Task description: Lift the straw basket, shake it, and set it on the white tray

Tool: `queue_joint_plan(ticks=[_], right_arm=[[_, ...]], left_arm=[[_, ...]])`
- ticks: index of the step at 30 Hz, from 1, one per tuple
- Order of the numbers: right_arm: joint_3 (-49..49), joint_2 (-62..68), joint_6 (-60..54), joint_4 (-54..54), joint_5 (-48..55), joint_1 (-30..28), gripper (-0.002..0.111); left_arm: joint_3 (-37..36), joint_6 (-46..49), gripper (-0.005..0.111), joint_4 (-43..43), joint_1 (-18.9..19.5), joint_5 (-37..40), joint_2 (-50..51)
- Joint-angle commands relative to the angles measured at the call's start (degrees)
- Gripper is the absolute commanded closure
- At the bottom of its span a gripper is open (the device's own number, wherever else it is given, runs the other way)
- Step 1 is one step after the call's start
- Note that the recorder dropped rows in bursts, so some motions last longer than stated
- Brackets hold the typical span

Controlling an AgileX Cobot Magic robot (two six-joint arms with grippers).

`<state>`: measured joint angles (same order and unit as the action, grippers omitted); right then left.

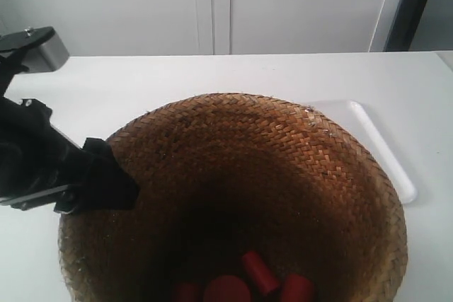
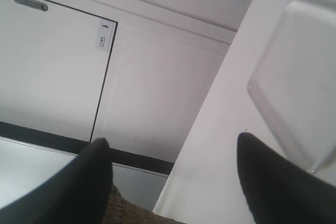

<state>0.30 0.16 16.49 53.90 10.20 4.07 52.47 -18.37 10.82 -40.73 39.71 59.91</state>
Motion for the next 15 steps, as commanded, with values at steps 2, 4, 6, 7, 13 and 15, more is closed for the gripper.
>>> queue_joint_plan(ticks=[2, 4, 6, 7, 13, 15], right_arm=[[-0.30, -0.16, -0.15, -0.16, -0.48, -0.14, 0.045], [-0.30, -0.16, -0.15, -0.16, -0.48, -0.14, 0.045], [-0.30, -0.16, -0.15, -0.16, -0.48, -0.14, 0.045], [-0.30, -0.16, -0.15, -0.16, -1.01, -0.14, 0.045], [-0.30, -0.16, -12.08, -5.55, -14.36, -0.14, 0.045], [-0.17, -0.16, -15.36, -6.52, -11.07, -0.14, 0.045]], left_arm=[[0.19, 2.25, 0.059, -0.97, 0.07, -1.32, 0.75], [0.19, 2.36, 0.077, -1.40, 0.07, -1.66, 0.52], [0.19, 2.34, 0.091, -2.34, 0.07, -1.74, 0.52], [0.19, 2.70, 0.098, -2.32, 0.07, -1.74, 0.52], [0.19, 4.20, 0.107, -2.32, 0.07, -2.54, 0.52], [0.19, 4.20, 0.107, -2.17, 0.07, -3.45, 0.52]])
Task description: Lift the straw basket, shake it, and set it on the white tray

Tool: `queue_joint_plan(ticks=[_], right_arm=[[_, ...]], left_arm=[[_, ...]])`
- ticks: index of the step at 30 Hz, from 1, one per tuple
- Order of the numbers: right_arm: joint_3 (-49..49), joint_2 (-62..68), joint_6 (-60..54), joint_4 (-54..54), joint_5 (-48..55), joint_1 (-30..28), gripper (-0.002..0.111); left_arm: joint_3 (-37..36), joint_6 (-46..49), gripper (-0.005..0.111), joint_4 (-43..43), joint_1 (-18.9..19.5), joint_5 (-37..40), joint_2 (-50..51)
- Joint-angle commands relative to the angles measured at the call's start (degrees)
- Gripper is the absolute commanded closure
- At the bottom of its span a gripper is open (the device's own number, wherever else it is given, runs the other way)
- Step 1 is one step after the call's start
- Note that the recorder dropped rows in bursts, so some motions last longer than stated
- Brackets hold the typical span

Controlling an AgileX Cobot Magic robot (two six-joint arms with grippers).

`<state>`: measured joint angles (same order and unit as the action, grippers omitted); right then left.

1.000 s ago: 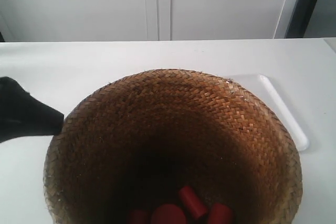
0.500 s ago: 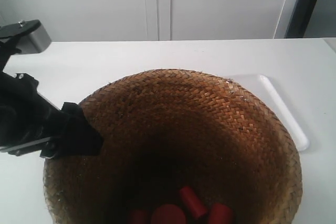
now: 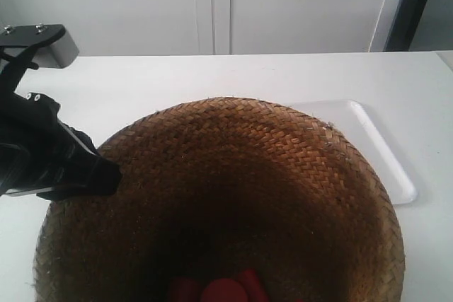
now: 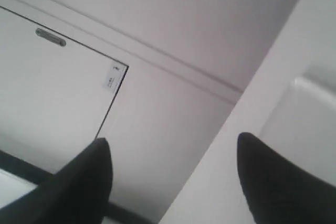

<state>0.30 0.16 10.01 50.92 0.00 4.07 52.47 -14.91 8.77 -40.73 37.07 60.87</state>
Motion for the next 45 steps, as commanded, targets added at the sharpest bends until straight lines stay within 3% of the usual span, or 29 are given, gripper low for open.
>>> queue_joint_plan(ticks=[1, 10, 18, 23, 28, 29, 31, 36, 39, 42, 45], right_arm=[[0.92, -0.16, -8.76, -3.30, 3.42, -0.14, 0.045], [16.21, 3.45, -20.31, -1.56, 29.27, -0.14, 0.045], [32.18, 25.45, -22.66, -5.29, 50.64, -0.14, 0.053], [41.74, 42.66, -20.17, -7.05, 64.40, -0.14, 0.051], [45.48, 54.63, -22.14, -4.38, 63.46, -0.14, 0.051], [45.48, 57.83, -22.69, -4.27, 64.27, -0.14, 0.065], [45.48, 60.33, -28.21, -2.20, 63.79, -0.14, 0.108], [51.59, 50.36, -49.02, 23.76, 56.44, -0.14, 0.108], [58.79, 40.75, -40.60, 10.98, 57.41, -0.14, 0.108], [47.86, 33.91, -32.30, 0.89, 55.85, -0.14, 0.108], [33.73, 30.18, -35.00, 2.24, 43.56, -0.14, 0.108]], left_arm=[[0.19, 0.74, 0.107, -0.01, 0.07, -1.42, -0.44], [0.19, 2.55, 0.107, 0.00, 0.07, -3.85, -0.44], [0.19, 5.42, 0.107, 0.10, 0.07, -1.66, -0.44], [0.19, 6.19, 0.107, 0.10, 0.07, -1.26, -0.44], [0.19, 6.16, 0.107, 0.10, 0.07, -1.93, -0.44], [0.19, 6.54, 0.107, 0.10, 0.07, -1.93, -0.44], [0.19, 11.24, 0.107, 1.59, 0.07, -2.01, -0.44], [4.43, 24.25, 0.107, 8.70, 0.07, -10.23, -8.84], [7.96, 32.59, 0.107, 21.94, 0.07, -6.45, -18.48], [1.17, 38.07, 0.107, 28.33, 0.07, -0.28, -22.92], [-11.74, 38.95, 0.107, 30.00, 0.07, -13.69, -23.83]])
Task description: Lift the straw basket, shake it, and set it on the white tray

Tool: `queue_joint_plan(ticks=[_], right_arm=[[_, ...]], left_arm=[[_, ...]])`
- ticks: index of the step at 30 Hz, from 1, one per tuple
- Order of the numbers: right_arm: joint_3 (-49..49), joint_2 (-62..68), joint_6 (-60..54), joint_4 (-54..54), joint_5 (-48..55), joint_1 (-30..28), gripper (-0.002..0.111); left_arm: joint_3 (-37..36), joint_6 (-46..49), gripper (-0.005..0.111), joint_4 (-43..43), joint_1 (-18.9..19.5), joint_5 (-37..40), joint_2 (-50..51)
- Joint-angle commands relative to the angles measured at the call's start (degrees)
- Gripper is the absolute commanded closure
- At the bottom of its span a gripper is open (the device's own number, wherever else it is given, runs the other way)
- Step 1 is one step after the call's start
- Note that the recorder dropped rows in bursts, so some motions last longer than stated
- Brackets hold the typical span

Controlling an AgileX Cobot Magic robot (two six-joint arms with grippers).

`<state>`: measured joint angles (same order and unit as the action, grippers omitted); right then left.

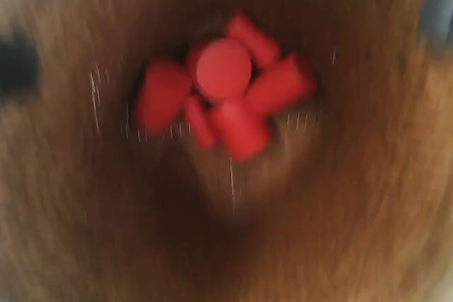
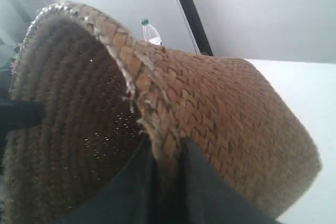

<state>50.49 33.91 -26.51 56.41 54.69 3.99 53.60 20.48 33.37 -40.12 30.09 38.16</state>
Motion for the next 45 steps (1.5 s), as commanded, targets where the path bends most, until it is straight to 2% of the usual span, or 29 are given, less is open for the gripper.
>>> queue_joint_plan(ticks=[1, 2, 3, 5, 6, 8, 9, 10, 14, 16, 19, 20, 22, 23, 24, 25, 26, 29, 31, 32, 34, 35, 37, 38, 40, 43, 44, 45], right_arm=[[-18.24, -3.45, -3.26, 1.64, -12.81, -0.05, 0.108], [-16.68, -3.14, -6.13, 5.15, -11.37, -0.05, 0.108], [-7.05, -3.00, -7.71, 7.82, -6.20, -0.05, 0.108], [-1.05, -3.69, -4.09, 3.06, -2.59, -0.05, 0.108], [-1.06, -4.49, -0.60, -0.25, -1.58, -0.05, 0.108], [-12.48, -7.37, 0.62, -1.85, -3.59, -0.05, 0.108], [-20.80, -8.18, -2.55, -0.22, -10.52, -0.05, 0.108], [-22.17, -7.46, -5.65, 2.32, -14.24, -0.05, 0.108], [-5.59, -7.64, -5.06, -0.78, -7.97, -0.05, 0.108], [-1.63, -8.62, 0.12, -5.56, -7.57, -0.05, 0.108], [-10.04, -9.25, 3.58, -7.87, -8.78, -0.05, 0.108], [-15.24, -8.95, 2.22, -7.15, -11.01, -0.05, 0.108], [-22.86, -7.71, -1.39, -4.56, -17.23, -0.05, 0.108], [-22.83, -6.23, -3.97, -2.69, -18.72, -0.05, 0.108], [-15.89, -5.31, -4.30, -1.87, -14.92, -0.05, 0.108], [-3.77, -5.41, -1.03, -3.72, -8.86, -0.05, 0.108], [-2.16, -5.76, 1.94, -6.08, -8.48, -0.05, 0.108], [-7.93, -7.55, 5.98, -7.88, -8.61, -0.05, 0.108], [-17.18, -8.18, 4.02, -6.48, -12.90, -0.05, 0.108], [-22.01, -8.26, 2.55, -5.62, -16.94, -0.05, 0.108], [-20.99, -8.26, 2.31, -5.72, -17.61, -0.05, 0.108], [-12.96, -8.26, 2.31, -5.72, -13.17, -0.05, 0.108], [0.42, -8.55, 5.82, -9.16, -6.51, -0.05, 0.108], [-0.28, -9.09, 9.91, -13.12, -5.43, -0.05, 0.108], [-7.83, -9.46, 10.67, -13.50, -6.38, -0.05, 0.108], [-21.88, -9.32, 6.16, -9.56, -15.77, -0.05, 0.108], [-22.92, -9.16, 4.76, -8.68, -16.36, -0.05, 0.108], [-16.26, -9.16, 4.62, -8.39, -12.74, -0.05, 0.108]], left_arm=[[-15.85, 6.77, 0.107, 9.51, -0.53, -12.90, 0.11], [-14.77, 8.12, 0.107, 10.48, -0.53, -12.42, 0.94], [-7.30, 9.97, 0.107, 12.10, -0.53, -6.91, 1.83], [-2.00, 10.48, 0.107, 12.66, -0.53, -1.02, 1.34], [-1.31, 9.77, 0.107, 12.64, -0.53, 0.87, 1.10], [-8.31, 8.33, 0.107, 12.51, -0.53, -0.48, 0.50], [-13.89, 8.47, 0.107, 12.66, -0.53, -8.33, 1.03], [-13.67, 10.38, 0.107, 12.98, -0.53, -12.59, 2.02], [-1.22, 11.67, 0.107, 12.75, -0.53, -2.95, 0.80], [0.42, 11.67, 0.107, 12.39, -0.53, -0.93, -0.07], [-6.98, 10.42, 0.107, 11.44, -0.53, -3.01, -0.35], [-12.09, 10.41, 0.107, 11.82, -0.53, -7.12, 0.08], [-17.13, 10.41, 0.107, 12.80, -0.53, -14.79, 1.57], [-15.11, 11.42, 0.107, 12.80, -0.53, -16.53, 2.63], [-7.24, 12.72, 0.107, 12.80, -0.53, -11.18, 2.52], [3.06, 12.59, 0.107, 12.34, -0.53, -1.83, 1.78], [4.46, 11.33, 0.107, 11.67, -0.53, 0.66, 1.67], [-0.97, 5.46, 0.107, 5.95, -0.53, 0.65, 1.56], [-8.99, 3.30, 0.107, 5.09, -0.53, -5.22, 2.20], [-13.07, 3.75, 0.107, 6.93, -0.53, -11.77, 2.63], [-11.02, 4.83, 0.107, 7.26, -0.53, -12.98, 2.92], [-4.21, 5.37, 0.107, 8.16, -0.53, -7.27, 2.43], [4.28, 6.37, 0.107, 7.90, -0.53, 0.50, 1.17], [3.19, 5.12, 0.107, 6.14, -0.53, 1.43, 0.33], [-2.98, 0.93, 0.107, 2.18, -0.53, -1.03, -0.04], [-15.68, -1.26, 0.107, 1.61, -0.53, -13.86, 0.96], [-16.03, -1.26, 0.107, 2.35, -0.53, -14.27, 1.41], [-7.98, 0.49, 0.107, 2.36, -0.53, -9.58, 1.11]])
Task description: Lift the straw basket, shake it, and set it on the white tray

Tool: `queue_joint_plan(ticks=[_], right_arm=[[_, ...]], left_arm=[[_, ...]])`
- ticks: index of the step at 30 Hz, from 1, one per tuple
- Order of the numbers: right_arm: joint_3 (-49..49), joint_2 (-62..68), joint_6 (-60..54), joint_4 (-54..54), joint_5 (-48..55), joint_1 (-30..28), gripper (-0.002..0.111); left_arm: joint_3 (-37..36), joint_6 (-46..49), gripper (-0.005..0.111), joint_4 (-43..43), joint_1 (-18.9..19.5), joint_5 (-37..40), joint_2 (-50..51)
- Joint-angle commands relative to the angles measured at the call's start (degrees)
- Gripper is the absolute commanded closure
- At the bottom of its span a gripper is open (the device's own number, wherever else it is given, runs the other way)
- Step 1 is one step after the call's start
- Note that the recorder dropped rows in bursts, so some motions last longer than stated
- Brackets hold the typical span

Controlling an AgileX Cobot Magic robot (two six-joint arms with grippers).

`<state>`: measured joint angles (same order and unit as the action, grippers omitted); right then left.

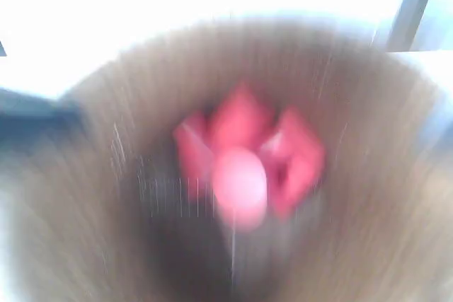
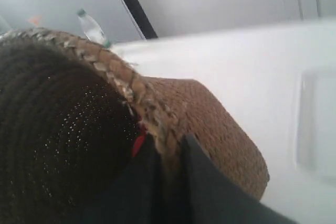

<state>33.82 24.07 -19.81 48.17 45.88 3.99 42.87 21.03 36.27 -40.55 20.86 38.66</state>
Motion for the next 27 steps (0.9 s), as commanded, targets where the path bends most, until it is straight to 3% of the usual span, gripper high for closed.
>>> queue_joint_plan(ticks=[1, 2, 3, 5, 7, 9, 11, 12, 15, 18, 20, 21, 23, 25, 27], right_arm=[[10.48, 0.68, -0.37, -1.00, 0.85, -0.05, 0.108], [18.72, 0.18, 3.16, -5.42, 3.76, -0.05, 0.108], [19.36, -0.24, 7.82, -10.47, 4.35, -0.05, 0.108], [12.35, -0.52, 8.39, -10.55, 4.06, -0.05, 0.108], [1.93, -0.52, 4.26, -6.94, -1.25, -0.05, 0.108], [-3.28, -0.52, 1.41, -4.09, -5.69, -0.05, 0.108], [12.95, -0.60, 0.81, -4.18, -1.37, -0.05, 0.108], [22.85, -0.60, 5.95, -9.89, 2.43, -0.05, 0.108], [15.40, -0.60, 8.12, -12.21, 2.74, -0.05, 0.108], [-2.54, -0.05, 3.68, -8.70, -7.20, -0.05, 0.108], [0.30, 0.03, 2.03, -6.55, -6.13, -0.05, 0.108], [11.30, -0.10, 2.14, -5.93, -0.60, -0.05, 0.108], [19.46, -0.60, 5.56, -9.04, 1.79, -0.05, 0.108], [16.77, -1.10, 7.59, -10.27, 3.27, -0.05, 0.108], [8.54, -1.10, 7.00, -9.13, 1.46, -0.05, 0.108]], left_arm=[[11.14, 0.17, 0.107, -0.53, -0.10, 4.07, -0.23], [16.20, 0.35, 0.107, -1.00, -0.10, 8.82, -0.95], [16.13, -0.81, 0.107, -2.92, -0.10, 10.78, -1.36], [9.99, -4.21, 0.107, -6.21, -0.10, 10.24, -1.36], [-0.35, -4.83, 0.107, -6.23, -0.10, 2.32, 0.01], [-4.57, -4.37, 0.107, -4.38, -0.10, -4.80, 1.46], [11.98, -0.17, 0.107, -2.37, -0.24, 4.14, 1.37], [19.33, 0.71, 0.107, -2.73, -0.24, 10.14, 1.37], [11.98, -3.38, 0.107, -6.94, -0.24, 9.39, 1.48], [-2.13, -2.99, 0.107, -4.34, -0.24, -3.36, 3.90], [1.88, -2.69, 0.107, -4.22, -0.24, -2.73, 4.20], [10.87, -1.52, 0.107, -3.72, -0.24, 4.99, 2.42], [17.51, -0.09, 0.107, -3.34, -0.24, 9.48, 0.20], [14.00, 0.20, 0.107, -3.34, -0.24, 8.69, -1.17], [6.13, -0.35, 0.107, -3.34, -0.24, 5.02, -1.34]])
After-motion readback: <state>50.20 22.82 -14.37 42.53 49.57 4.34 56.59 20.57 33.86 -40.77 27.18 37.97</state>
